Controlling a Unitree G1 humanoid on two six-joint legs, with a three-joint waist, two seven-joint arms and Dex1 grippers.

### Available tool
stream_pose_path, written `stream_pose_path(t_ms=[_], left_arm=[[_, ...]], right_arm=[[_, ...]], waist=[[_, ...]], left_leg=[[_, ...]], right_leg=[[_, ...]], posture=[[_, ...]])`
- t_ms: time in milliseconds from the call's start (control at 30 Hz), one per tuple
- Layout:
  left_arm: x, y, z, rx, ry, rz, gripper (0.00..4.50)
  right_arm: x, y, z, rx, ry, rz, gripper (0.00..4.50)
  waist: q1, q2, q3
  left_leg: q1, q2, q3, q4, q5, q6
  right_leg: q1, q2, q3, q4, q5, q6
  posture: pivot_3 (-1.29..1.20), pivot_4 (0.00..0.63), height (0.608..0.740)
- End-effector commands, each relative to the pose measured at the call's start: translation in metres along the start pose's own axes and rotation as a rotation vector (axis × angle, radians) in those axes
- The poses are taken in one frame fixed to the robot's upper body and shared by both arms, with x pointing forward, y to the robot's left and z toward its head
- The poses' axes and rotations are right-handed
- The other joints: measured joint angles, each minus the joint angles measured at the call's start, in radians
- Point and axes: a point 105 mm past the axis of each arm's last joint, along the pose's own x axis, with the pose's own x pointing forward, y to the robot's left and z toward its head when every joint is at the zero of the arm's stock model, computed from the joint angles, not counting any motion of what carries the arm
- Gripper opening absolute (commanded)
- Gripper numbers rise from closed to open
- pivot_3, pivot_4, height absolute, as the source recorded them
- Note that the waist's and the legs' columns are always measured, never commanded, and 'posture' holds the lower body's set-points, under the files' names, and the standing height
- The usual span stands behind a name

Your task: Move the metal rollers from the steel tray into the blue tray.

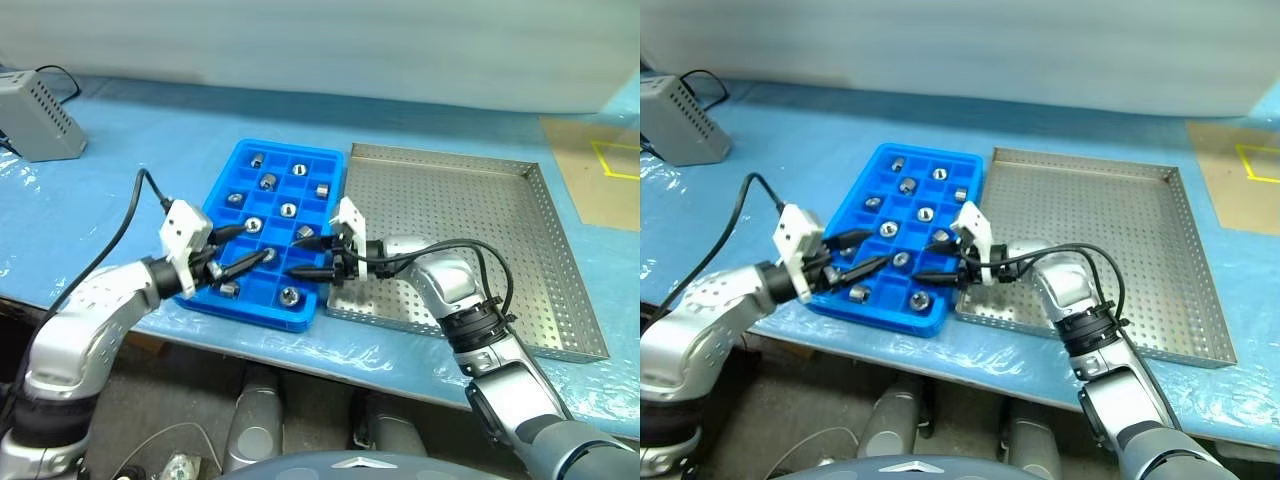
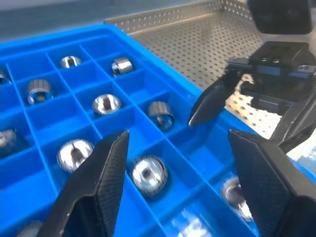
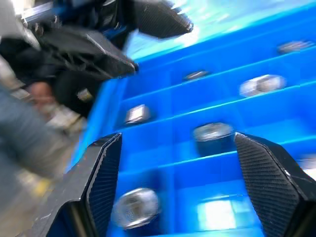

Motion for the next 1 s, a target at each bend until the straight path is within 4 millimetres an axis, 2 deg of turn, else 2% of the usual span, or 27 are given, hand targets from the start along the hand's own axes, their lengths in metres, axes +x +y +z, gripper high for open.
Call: stream_pose_path(t_ms=[33, 200, 333, 467, 567, 700, 1000], left_arm=[[0.023, 0.015, 0.006, 0.018, -0.048, 0.041, 3.4], [0.057, 0.014, 0.026, 0.016, -0.137, -0.032, 3.4], [0.072, -0.001, 0.025, 0.049, -0.126, -0.158, 3.4], [0.083, -0.001, 0.022, 0.048, -0.114, -0.201, 3.4], [0.089, -0.002, 0.02, 0.05, -0.108, -0.225, 3.4], [0.092, -0.001, 0.016, 0.05, -0.101, -0.24, 3.4], [0.089, -0.003, 0.012, 0.045, -0.097, -0.245, 3.4]], right_arm=[[-0.015, -0.036, 0.019, -0.041, -0.101, -0.262, 3.71], [-0.04, -0.043, 0.028, -0.047, -0.169, -0.378, 3.71], [-0.054, -0.037, 0.027, -0.07, -0.172, -0.414, 3.71], [-0.078, -0.045, 0.02, -0.066, -0.175, -0.563, 3.71], [-0.094, -0.05, 0.013, -0.056, -0.169, -0.657, 3.71], [-0.104, -0.049, 0.009, -0.06, -0.154, -0.703, 3.71], [-0.106, -0.05, 0.007, -0.06, -0.143, -0.722, 3.71]], waist=[[-0.016, -0.001, 0.0], [-0.055, -0.002, -0.001], [-0.092, -0.002, -0.001], [-0.124, -0.002, -0.001], [-0.134, -0.002, -0.001], [-0.147, -0.002, -0.001], [-0.148, -0.002, -0.001]], left_leg=[[0.0, 0.0, 0.0, 0.001, 0.0, -0.001], [-0.002, -0.001, 0.0, 0.002, 0.0, 0.0], [-0.003, 0.0, 0.0, 0.002, -0.001, 0.002], [-0.002, 0.0, 0.001, 0.003, -0.001, 0.003], [-0.002, 0.001, 0.001, 0.005, -0.001, 0.003], [-0.002, 0.001, 0.001, 0.01, -0.006, 0.01], [-0.002, 0.001, 0.001, 0.011, -0.007, 0.012]], right_leg=[[0.0, 0.0, 0.0, 0.001, 0.0, 0.0], [-0.001, 0.0, 0.0, 0.001, 0.001, 0.0], [-0.001, 0.001, 0.0, 0.0, 0.001, -0.001], [-0.001, 0.001, 0.0, 0.0, 0.001, -0.001], [-0.001, 0.001, 0.0, 0.0, 0.001, -0.001], [0.001, 0.001, 0.001, 0.0, 0.001, -0.001], [0.002, 0.001, 0.001, 0.0, 0.001, -0.001]], posture=[[0.01, 0.15, 0.74], [-0.1, 0.15, 0.74], [-0.17, 0.15, 0.74], [-0.24, 0.15, 0.74], [-0.27, 0.15, 0.74], [-0.29, 0.15, 0.74], [-0.27, 0.15, 0.74]])
